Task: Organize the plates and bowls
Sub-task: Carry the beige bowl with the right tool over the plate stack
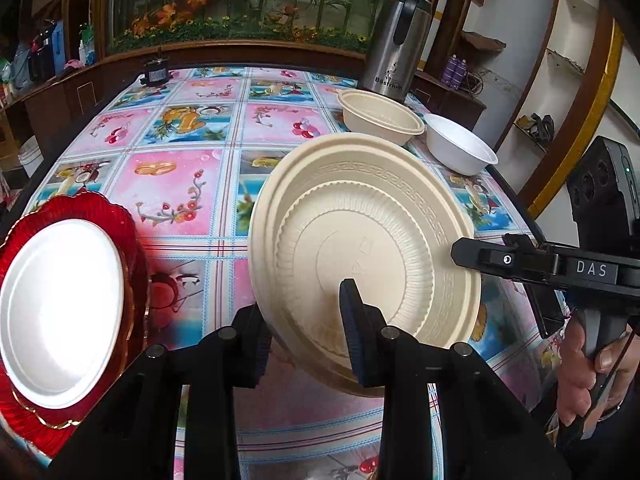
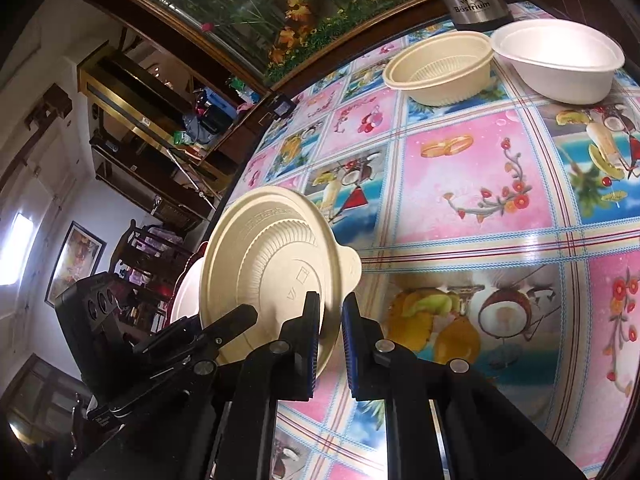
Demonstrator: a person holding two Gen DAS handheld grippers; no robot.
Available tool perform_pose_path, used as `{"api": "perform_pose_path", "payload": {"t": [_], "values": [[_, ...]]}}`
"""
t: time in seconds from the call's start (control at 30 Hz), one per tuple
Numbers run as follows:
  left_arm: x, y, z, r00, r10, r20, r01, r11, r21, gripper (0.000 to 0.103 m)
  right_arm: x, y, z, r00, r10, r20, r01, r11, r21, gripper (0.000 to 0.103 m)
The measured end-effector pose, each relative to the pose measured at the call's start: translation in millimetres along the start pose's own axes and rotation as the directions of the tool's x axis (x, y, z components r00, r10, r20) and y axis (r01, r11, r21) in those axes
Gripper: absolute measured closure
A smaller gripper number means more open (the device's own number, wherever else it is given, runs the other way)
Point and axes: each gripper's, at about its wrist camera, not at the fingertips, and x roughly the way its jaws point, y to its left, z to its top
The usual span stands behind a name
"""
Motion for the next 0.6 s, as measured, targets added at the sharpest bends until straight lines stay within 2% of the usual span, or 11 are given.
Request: {"api": "perform_pose_path", "payload": {"t": [0.6], "values": [[-56,46,-5,0.991,0.068,0.113,-0.059,0.995,-0.08,0.074,21,68,11,0.999,0.05,-0.015,-0.052,0.992,-0.111,0.091]]}}
